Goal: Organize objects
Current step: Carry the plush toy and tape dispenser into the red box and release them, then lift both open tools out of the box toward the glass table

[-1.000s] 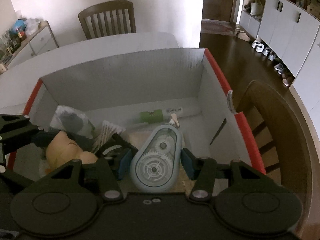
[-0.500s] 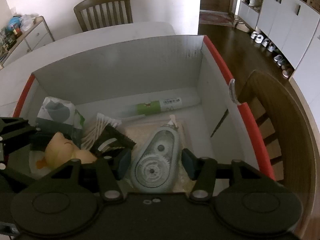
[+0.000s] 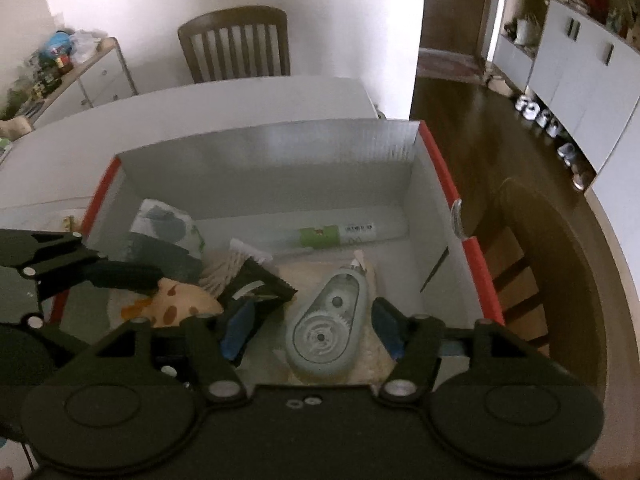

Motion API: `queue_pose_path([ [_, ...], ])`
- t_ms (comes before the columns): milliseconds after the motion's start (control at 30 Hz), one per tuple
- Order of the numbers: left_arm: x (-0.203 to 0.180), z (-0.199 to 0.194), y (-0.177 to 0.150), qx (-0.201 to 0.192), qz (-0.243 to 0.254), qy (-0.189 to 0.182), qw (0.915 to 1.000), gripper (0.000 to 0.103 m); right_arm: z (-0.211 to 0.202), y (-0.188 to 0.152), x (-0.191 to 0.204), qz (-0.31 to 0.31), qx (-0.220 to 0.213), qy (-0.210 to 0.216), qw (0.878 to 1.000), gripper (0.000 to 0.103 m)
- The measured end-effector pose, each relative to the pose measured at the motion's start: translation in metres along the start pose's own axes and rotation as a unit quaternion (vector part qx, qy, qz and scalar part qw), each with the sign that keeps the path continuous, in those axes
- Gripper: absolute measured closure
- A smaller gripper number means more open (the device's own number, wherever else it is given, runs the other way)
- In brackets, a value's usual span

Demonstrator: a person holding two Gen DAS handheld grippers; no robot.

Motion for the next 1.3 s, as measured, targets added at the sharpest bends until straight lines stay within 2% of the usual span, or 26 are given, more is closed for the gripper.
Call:
queue_pose_path([
  [200, -0.004, -0.022, -0.004, -0.029, -0.004, -0.003, 0.9996, 0.025, -0.028, -0.001, 0.006, -0.011, -0.026, 0.009, 1.0, 0.036],
  [267, -0.004, -0.031, -0.006, -0.038, -0.007, -0.008, 0.9992, 0.025, -0.038, 0.001, 0.006, -0.015, -0.038, 0.011, 0.999, 0.026],
  [433, 0.0, -0.051, -0.011, -0.061, -0.022, -0.01, 0.9978, 0.025, -0.062, 0.003, 0.016, -0.027, -0.065, 0.015, 0.997, 0.025],
  [533, 0.002, -0.063, -0.014, -0.076, -0.032, -0.014, 0.9965, 0.019, -0.076, 0.003, 0.021, -0.03, -0.077, 0.019, 0.996, 0.024],
  [633, 0.002, -0.076, -0.017, -0.094, -0.028, -0.014, 0.9951, 0.019, -0.087, 0.002, 0.026, -0.03, -0.09, 0.02, 0.995, 0.017],
  [800, 0.003, -0.092, -0.021, -0.109, -0.031, -0.018, 0.9934, 0.017, -0.101, 0.001, 0.034, -0.029, -0.106, 0.022, 0.994, 0.014],
  [967, 0.016, -0.113, -0.032, -0.123, -0.039, -0.027, 0.9912, 0.003, -0.112, 0.001, 0.048, -0.028, -0.119, 0.022, 0.992, 0.005],
  [1300, 0.071, -0.149, -0.052, -0.138, -0.056, -0.021, 0.9886, 0.0, -0.114, 0.012, 0.098, -0.028, -0.128, 0.035, 0.991, 0.002],
])
Point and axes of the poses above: each gripper's, at about its wrist camera, not at the fingertips, and z roughly the way its jaws point, x to its left, y to its top, the point moved 1 cm from there along z, roughly the way its jaws point, and after that the axes turned 2 degrees about -z, right-handed, at the moved point
